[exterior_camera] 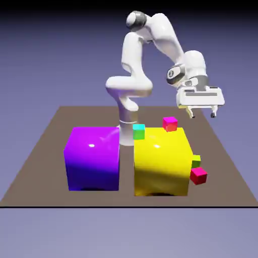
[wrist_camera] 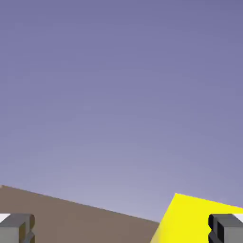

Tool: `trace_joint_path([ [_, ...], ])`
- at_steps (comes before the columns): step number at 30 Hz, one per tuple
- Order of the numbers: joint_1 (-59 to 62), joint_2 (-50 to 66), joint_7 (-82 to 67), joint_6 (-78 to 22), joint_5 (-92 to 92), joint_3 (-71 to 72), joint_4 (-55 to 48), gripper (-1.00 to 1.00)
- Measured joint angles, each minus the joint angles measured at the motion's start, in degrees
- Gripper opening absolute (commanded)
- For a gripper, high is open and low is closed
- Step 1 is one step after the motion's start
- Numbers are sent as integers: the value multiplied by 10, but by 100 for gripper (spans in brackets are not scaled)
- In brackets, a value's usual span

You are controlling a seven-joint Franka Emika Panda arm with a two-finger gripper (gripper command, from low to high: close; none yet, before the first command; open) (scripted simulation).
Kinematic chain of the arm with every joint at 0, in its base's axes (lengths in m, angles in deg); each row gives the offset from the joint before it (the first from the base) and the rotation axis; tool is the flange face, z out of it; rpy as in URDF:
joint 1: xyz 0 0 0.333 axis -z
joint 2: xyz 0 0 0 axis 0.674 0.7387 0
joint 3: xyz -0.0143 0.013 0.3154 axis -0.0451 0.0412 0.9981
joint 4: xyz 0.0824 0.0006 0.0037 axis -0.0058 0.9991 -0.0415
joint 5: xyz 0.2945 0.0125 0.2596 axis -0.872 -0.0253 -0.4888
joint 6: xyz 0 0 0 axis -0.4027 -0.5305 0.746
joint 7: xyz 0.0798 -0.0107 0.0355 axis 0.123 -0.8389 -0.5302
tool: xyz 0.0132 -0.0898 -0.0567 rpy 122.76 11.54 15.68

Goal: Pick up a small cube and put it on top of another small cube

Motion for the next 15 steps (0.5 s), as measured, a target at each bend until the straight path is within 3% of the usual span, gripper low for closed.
trace_joint_path([
  [15,129,13,219,1,-18,311,-6,0],
])
